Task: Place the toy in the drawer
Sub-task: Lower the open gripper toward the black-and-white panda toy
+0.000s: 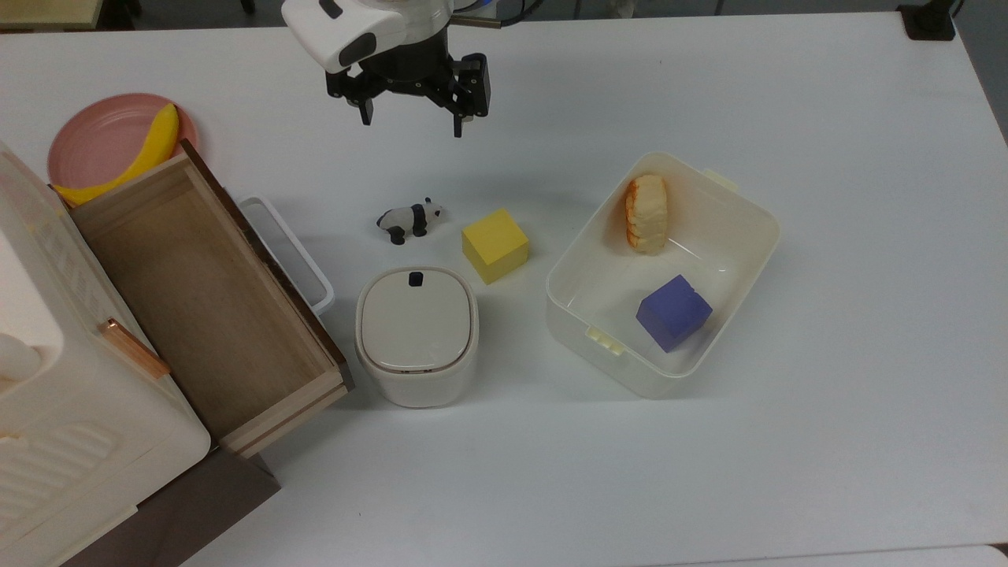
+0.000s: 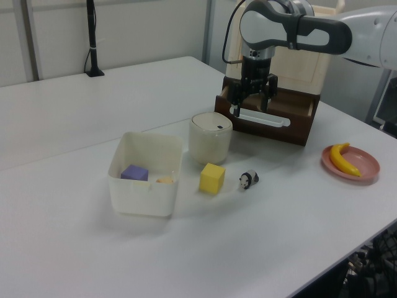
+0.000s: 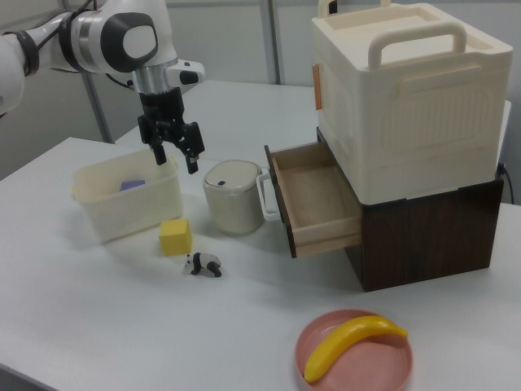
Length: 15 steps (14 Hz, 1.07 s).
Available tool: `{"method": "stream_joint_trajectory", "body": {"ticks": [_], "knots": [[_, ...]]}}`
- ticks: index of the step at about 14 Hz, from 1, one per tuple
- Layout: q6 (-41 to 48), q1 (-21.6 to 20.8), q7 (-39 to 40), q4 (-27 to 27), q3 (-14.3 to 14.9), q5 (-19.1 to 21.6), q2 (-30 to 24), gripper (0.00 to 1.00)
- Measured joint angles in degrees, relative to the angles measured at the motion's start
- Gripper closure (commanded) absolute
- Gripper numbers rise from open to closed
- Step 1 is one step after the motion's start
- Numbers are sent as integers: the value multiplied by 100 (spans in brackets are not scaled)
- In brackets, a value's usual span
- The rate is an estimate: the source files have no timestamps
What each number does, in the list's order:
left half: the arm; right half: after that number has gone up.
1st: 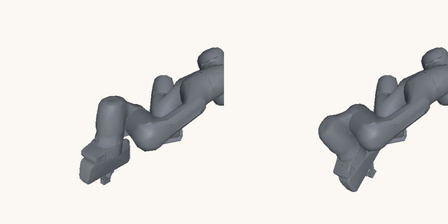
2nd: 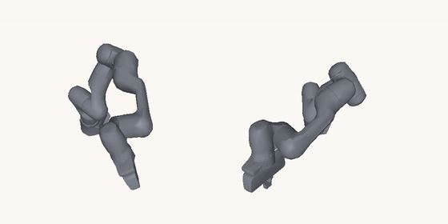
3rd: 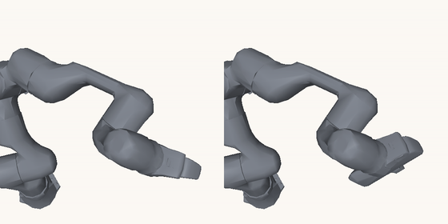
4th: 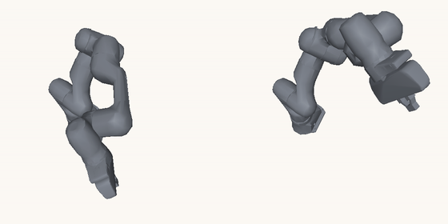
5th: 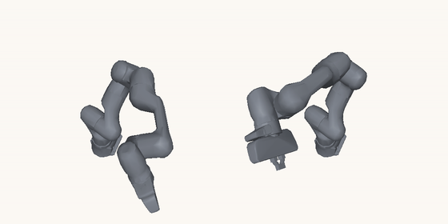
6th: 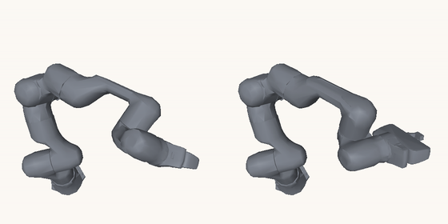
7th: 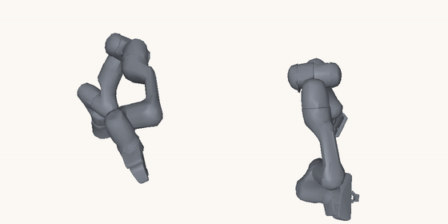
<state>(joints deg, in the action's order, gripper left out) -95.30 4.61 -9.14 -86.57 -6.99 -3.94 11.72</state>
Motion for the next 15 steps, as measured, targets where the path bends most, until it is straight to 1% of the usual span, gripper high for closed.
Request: {"method": "stream_joint_trajectory", "body": {"ticks": [1,4,10,12,14,15], "knots": [[0,1,4,0,-11,0,0,0],[0,26,383,-14,-11,0,0,0],[0,35,611,-223,-47,0,-1,0],[0,38,999,-430,-49,0,-1,1],[-28,52,1554,-746,-49,-45,5,4],[-158,72,1878,-973,-48,-109,10,4]]}}
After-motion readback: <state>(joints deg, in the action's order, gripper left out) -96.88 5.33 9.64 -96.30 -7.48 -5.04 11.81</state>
